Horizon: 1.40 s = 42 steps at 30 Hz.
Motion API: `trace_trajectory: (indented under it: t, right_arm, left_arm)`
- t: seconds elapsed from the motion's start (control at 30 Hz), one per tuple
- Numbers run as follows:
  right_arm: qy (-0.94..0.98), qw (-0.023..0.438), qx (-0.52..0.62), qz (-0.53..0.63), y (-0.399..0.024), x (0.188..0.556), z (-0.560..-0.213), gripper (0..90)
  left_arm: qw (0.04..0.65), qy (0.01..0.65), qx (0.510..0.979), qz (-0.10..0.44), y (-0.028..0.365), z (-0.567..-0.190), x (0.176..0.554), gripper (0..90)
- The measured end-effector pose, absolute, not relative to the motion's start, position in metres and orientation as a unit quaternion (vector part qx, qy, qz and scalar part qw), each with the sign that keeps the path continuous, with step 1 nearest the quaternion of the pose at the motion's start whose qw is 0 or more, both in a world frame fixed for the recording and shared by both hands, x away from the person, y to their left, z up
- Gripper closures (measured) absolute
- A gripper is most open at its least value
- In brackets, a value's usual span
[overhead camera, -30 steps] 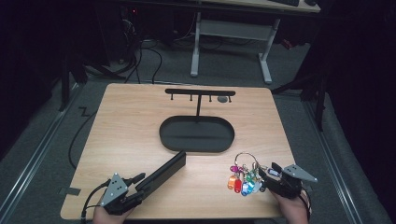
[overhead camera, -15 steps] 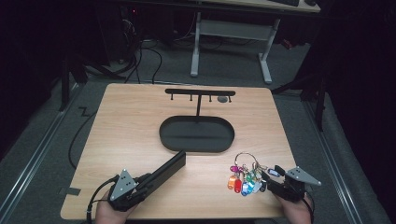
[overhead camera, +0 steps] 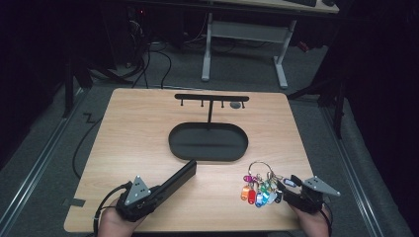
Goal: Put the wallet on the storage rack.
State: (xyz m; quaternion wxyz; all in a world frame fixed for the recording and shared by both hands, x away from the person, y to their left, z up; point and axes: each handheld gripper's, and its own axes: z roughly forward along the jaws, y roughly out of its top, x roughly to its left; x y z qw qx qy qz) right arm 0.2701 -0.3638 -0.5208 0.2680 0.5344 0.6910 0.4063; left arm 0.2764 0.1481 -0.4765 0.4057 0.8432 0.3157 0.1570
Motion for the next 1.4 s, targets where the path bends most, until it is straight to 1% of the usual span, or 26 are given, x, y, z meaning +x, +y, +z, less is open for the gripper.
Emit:
trace_trajectory:
  t: [0.17, 0.33, 0.7, 0.87, 1.03, 1.2, 1.4]
  right_arm:
    - [0.692, 0.264, 0.535, 0.407, -0.367, 0.266, -0.523, 36.3]
    - [0.687, 0.265, 0.537, 0.411, -0.371, 0.263, -0.522, 36.4]
    - [0.686, 0.264, 0.535, 0.417, -0.371, 0.262, -0.521, 36.5]
    - [0.687, 0.263, 0.533, 0.418, -0.369, 0.268, -0.521, 36.5]
    - [0.692, 0.267, 0.526, 0.416, -0.366, 0.266, -0.52, 36.5]
    - [0.69, 0.27, 0.524, 0.42, -0.368, 0.265, -0.517, 36.6]
    - [0.693, 0.274, 0.518, 0.421, -0.366, 0.261, -0.515, 36.6]
  left_arm:
    - [0.376, 0.323, 0.855, 0.151, 0.143, -0.471, 0.279, 71.1]
    - [0.364, 0.323, 0.861, 0.146, 0.142, -0.469, 0.281, 72.1]
    - [0.359, 0.311, 0.865, 0.164, 0.139, -0.469, 0.278, 73.7]
    - [0.36, 0.284, 0.871, 0.178, 0.135, -0.469, 0.272, 74.4]
    - [0.369, 0.262, 0.871, 0.189, 0.133, -0.467, 0.269, 74.4]
    - [0.382, 0.229, 0.869, 0.214, 0.129, -0.461, 0.261, 74.4]
    - [0.39, 0.214, 0.864, 0.235, 0.127, -0.457, 0.255, 74.4]
